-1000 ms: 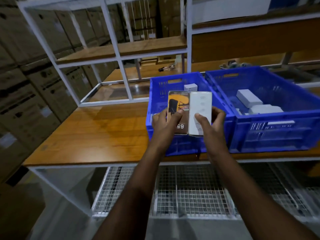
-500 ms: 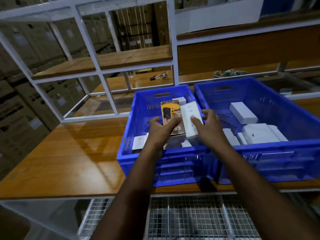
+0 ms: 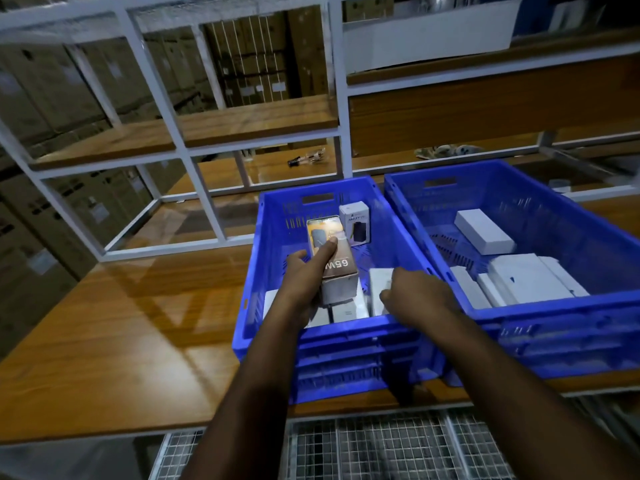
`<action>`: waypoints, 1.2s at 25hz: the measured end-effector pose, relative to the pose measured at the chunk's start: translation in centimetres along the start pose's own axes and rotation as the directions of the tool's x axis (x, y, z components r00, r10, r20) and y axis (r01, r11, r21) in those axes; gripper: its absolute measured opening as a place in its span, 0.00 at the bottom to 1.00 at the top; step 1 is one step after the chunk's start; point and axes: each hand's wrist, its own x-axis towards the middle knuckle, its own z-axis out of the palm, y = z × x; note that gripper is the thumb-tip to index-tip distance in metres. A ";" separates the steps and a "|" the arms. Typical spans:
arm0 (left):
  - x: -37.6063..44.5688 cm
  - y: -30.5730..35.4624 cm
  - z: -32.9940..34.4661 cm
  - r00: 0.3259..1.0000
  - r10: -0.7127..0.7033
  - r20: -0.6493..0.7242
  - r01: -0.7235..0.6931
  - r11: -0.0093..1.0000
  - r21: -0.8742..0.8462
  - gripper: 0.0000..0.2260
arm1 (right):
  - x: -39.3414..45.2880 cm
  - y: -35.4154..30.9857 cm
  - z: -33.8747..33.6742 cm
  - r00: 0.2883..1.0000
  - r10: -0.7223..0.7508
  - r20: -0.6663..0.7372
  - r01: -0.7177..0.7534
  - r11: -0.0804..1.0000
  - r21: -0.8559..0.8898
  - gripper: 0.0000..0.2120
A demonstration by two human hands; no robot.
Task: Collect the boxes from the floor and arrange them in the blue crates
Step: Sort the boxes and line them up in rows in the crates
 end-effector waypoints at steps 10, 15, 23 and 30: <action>2.4 1.1 -2.9 0.962 -0.123 0.245 0.141 0.988 -0.059 0.19 | 3.2 -2.3 -0.1 0.910 -0.006 -0.415 0.134 0.951 0.280 0.12; 4.6 2.3 -3.8 0.917 -0.148 0.372 0.186 0.980 -0.068 0.26 | 6.4 -5.4 -2.4 0.985 -0.021 -0.170 0.170 0.263 0.950 0.29; 9.5 4.9 -3.9 0.931 -0.214 0.295 0.308 0.895 -0.323 0.31 | 12.2 -7.4 -3.2 1.000 0.028 0.007 -0.010 0.094 0.996 0.13; 11.2 6.2 -0.2 0.975 -0.199 0.098 0.221 0.912 -0.346 0.17 | 16.0 -8.2 -2.6 0.979 0.119 0.164 -0.180 0.140 0.974 0.16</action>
